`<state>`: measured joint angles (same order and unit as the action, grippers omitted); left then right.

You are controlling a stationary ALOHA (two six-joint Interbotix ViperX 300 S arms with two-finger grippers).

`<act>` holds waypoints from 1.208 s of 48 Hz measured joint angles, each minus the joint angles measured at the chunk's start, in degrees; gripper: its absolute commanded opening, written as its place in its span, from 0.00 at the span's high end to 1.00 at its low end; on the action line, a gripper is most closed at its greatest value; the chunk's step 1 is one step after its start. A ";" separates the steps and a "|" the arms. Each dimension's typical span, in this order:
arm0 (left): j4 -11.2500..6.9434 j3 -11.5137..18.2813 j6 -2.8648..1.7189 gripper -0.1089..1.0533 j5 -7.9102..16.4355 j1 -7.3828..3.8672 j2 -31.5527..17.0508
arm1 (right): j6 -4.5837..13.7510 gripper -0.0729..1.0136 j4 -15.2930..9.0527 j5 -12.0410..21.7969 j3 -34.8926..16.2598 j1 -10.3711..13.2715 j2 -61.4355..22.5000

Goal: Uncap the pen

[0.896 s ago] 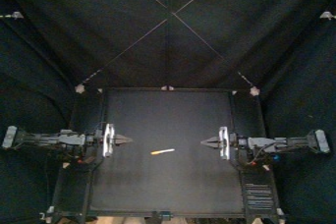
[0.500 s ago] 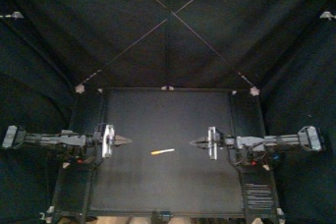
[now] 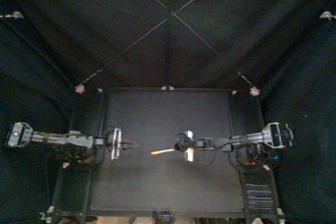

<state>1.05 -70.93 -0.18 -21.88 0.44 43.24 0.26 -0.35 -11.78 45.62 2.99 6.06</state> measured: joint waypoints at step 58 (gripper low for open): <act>-3.78 -0.79 -0.09 0.05 7.12 0.00 -2.64 | 0.35 0.26 1.14 14.59 -11.43 2.02 -19.60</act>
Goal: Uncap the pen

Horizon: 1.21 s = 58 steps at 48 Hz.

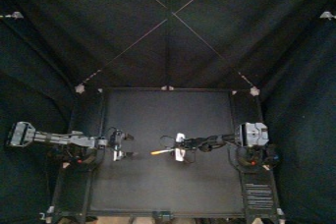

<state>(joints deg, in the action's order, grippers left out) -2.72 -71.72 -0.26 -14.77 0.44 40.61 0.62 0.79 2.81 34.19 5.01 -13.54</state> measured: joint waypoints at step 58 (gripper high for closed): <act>-6.77 7.29 0.26 0.05 -3.52 -2.72 -14.94 | -0.18 0.45 -1.49 -1.85 -2.90 -0.79 12.66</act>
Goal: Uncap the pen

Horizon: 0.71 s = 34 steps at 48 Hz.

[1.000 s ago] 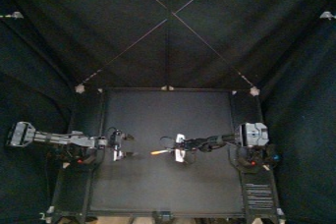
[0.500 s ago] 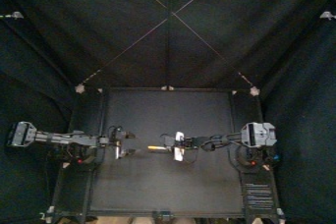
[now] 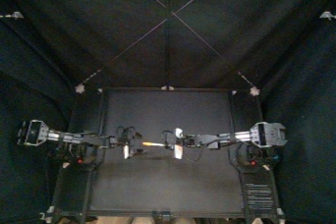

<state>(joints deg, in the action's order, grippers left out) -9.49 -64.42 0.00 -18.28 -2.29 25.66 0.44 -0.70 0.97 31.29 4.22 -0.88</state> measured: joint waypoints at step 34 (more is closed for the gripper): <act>0.00 0.70 -0.09 0.39 -0.35 -1.32 -0.88 | -0.35 0.45 -0.18 -1.67 0.00 -0.53 0.00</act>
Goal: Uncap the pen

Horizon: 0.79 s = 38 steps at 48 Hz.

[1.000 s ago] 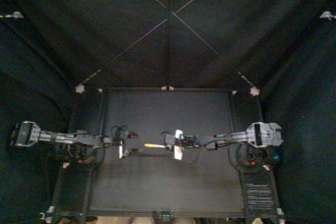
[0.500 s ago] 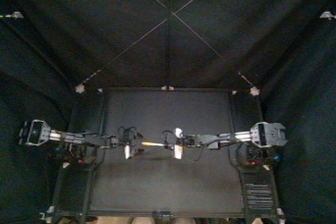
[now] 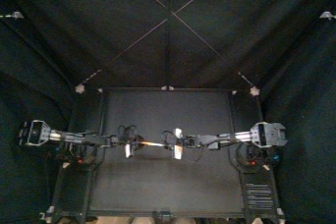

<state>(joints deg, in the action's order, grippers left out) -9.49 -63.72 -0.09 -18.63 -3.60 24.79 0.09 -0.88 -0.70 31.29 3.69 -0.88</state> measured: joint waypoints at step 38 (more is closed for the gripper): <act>0.09 0.00 0.09 0.43 -0.26 0.18 2.99 | 0.62 0.45 -0.62 -0.26 5.01 0.09 7.03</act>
<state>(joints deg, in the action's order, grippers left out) -9.40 -63.72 0.00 -18.90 -3.43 27.77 0.70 -1.49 -0.97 36.30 3.78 6.15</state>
